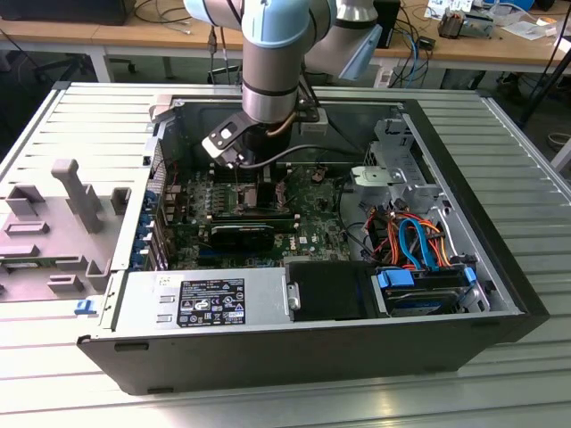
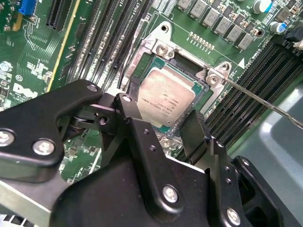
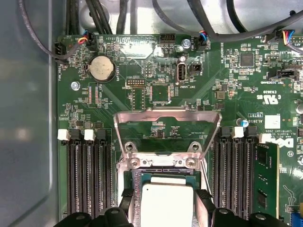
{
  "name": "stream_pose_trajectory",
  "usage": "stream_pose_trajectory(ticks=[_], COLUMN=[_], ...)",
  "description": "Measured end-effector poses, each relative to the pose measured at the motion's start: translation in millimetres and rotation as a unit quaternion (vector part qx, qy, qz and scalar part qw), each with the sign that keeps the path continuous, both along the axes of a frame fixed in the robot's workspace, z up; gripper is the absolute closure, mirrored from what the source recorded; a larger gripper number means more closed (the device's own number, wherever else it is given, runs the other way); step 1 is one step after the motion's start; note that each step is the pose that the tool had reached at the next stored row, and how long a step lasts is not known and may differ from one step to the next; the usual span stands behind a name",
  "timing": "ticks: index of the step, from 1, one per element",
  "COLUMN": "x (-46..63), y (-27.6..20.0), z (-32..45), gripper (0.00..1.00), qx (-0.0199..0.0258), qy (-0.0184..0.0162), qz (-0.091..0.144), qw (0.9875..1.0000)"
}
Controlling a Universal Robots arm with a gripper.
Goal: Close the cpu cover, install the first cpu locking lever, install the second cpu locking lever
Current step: 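Close the cpu cover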
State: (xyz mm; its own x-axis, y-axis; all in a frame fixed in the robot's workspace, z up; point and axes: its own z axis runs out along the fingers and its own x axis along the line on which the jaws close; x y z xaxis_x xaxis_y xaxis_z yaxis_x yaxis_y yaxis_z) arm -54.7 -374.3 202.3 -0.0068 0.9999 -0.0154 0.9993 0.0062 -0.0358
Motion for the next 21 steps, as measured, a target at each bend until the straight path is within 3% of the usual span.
stream_pose_trajectory(ticks=[21], x=[0.6], y=[4.9], z=[0.0], gripper=[0.38], qx=[0.0000], qy=[0.0000], qz=[0.024], qw=[0.9997])
